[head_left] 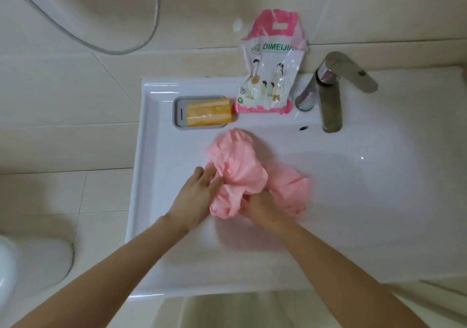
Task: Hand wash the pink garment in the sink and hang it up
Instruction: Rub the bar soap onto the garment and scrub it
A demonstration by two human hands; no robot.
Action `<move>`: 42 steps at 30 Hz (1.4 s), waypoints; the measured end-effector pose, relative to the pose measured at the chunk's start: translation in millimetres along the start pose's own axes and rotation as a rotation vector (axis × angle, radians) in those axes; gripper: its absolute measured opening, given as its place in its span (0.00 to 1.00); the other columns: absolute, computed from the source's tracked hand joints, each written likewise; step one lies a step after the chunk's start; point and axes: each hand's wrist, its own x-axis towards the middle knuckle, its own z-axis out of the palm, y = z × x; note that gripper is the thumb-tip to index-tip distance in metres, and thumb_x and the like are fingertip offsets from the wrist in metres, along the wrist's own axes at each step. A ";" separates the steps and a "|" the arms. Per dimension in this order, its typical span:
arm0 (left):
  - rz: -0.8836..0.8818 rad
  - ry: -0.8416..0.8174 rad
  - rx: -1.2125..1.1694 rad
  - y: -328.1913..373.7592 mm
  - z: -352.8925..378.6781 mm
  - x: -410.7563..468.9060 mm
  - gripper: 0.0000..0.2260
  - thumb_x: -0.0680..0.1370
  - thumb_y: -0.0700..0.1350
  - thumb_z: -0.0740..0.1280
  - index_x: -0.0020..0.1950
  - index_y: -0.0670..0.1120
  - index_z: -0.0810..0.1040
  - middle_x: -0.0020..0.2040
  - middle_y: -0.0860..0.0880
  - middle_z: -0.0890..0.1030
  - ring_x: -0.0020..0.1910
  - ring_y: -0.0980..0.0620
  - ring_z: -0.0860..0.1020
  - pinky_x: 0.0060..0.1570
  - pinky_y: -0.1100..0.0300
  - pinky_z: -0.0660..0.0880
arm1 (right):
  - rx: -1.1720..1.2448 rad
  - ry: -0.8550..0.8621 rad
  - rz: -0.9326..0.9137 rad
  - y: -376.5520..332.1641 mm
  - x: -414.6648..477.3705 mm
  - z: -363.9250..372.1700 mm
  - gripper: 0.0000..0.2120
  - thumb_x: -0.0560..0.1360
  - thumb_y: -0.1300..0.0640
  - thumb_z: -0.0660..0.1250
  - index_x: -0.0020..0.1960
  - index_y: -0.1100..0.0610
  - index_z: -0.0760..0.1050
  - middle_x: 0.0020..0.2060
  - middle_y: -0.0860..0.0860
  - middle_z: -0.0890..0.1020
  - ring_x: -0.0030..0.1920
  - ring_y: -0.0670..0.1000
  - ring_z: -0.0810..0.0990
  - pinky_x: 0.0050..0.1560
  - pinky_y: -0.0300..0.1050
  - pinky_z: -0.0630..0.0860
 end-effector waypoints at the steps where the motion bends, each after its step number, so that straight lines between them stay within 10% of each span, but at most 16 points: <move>1: 0.016 -0.048 -0.033 12.9 4.8 12.3 0.24 0.60 0.43 0.76 0.55 0.41 0.76 0.51 0.39 0.79 0.41 0.40 0.75 0.41 0.54 0.74 | 0.132 0.059 0.043 5.8 -0.5 -5.6 0.16 0.77 0.53 0.66 0.60 0.62 0.73 0.54 0.55 0.78 0.56 0.55 0.77 0.61 0.52 0.70; 5: -0.341 -0.388 -0.483 63.9 9.1 61.3 0.29 0.69 0.50 0.58 0.69 0.41 0.66 0.57 0.38 0.78 0.53 0.36 0.77 0.41 0.59 0.66 | 0.330 -0.191 0.229 52.8 -16.8 -59.3 0.09 0.76 0.66 0.65 0.51 0.54 0.74 0.42 0.47 0.77 0.43 0.47 0.74 0.42 0.36 0.71; 10: -0.847 -0.476 -1.315 65.1 33.2 104.3 0.18 0.62 0.52 0.63 0.46 0.43 0.73 0.37 0.46 0.75 0.36 0.48 0.74 0.34 0.61 0.70 | 0.541 -0.151 0.336 116.5 -28.6 -134.2 0.08 0.77 0.56 0.65 0.50 0.59 0.81 0.45 0.56 0.84 0.40 0.49 0.80 0.40 0.40 0.75; 13: -1.085 -0.449 -1.178 71.1 57.5 107.2 0.15 0.75 0.51 0.64 0.54 0.41 0.74 0.41 0.43 0.79 0.35 0.47 0.78 0.31 0.58 0.77 | 0.673 0.060 0.410 157.4 -21.0 -156.7 0.17 0.73 0.56 0.71 0.60 0.60 0.76 0.50 0.56 0.82 0.47 0.52 0.82 0.49 0.47 0.78; 16: -0.729 -0.062 -0.351 76.6 86.9 103.7 0.24 0.74 0.54 0.58 0.62 0.38 0.71 0.57 0.37 0.76 0.54 0.38 0.75 0.50 0.49 0.72 | 0.092 0.420 0.209 160.2 -11.2 -136.5 0.27 0.75 0.49 0.68 0.70 0.58 0.68 0.66 0.59 0.72 0.66 0.60 0.71 0.64 0.55 0.69; 18: -0.377 0.062 -0.258 85.8 100.9 104.3 0.24 0.76 0.54 0.55 0.66 0.42 0.72 0.64 0.40 0.74 0.61 0.41 0.71 0.58 0.49 0.69 | -0.217 0.432 -0.020 146.2 -6.6 -100.7 0.28 0.76 0.40 0.58 0.71 0.52 0.66 0.73 0.58 0.65 0.73 0.61 0.62 0.70 0.64 0.60; 22: -0.065 -0.195 -0.069 88.2 143.3 96.7 0.27 0.79 0.58 0.51 0.72 0.43 0.69 0.73 0.41 0.66 0.71 0.37 0.65 0.64 0.33 0.65 | -0.493 0.218 -0.154 141.0 7.9 -44.8 0.33 0.77 0.31 0.40 0.76 0.47 0.57 0.77 0.55 0.55 0.76 0.61 0.53 0.70 0.70 0.52; 33: -0.151 0.003 -0.184 88.1 183.3 99.7 0.27 0.81 0.51 0.52 0.78 0.46 0.50 0.78 0.47 0.54 0.76 0.45 0.52 0.72 0.41 0.55 | -0.595 0.474 -0.233 157.8 41.0 -6.6 0.28 0.75 0.47 0.50 0.72 0.58 0.60 0.71 0.58 0.68 0.70 0.60 0.62 0.72 0.59 0.45; 38: -0.106 0.096 -0.081 92.8 176.9 123.9 0.17 0.72 0.50 0.65 0.59 0.47 0.70 0.54 0.46 0.71 0.52 0.45 0.73 0.45 0.48 0.80 | -0.652 0.578 -0.221 159.5 53.9 0.1 0.24 0.73 0.52 0.52 0.68 0.56 0.63 0.68 0.54 0.67 0.67 0.60 0.65 0.70 0.62 0.55; 42: -0.128 -0.013 -0.077 88.7 169.8 135.4 0.16 0.66 0.44 0.72 0.46 0.47 0.67 0.35 0.47 0.75 0.32 0.48 0.76 0.32 0.58 0.75 | -0.553 0.618 -0.093 144.1 62.6 -12.9 0.11 0.73 0.58 0.52 0.47 0.57 0.72 0.40 0.55 0.80 0.42 0.57 0.77 0.43 0.53 0.76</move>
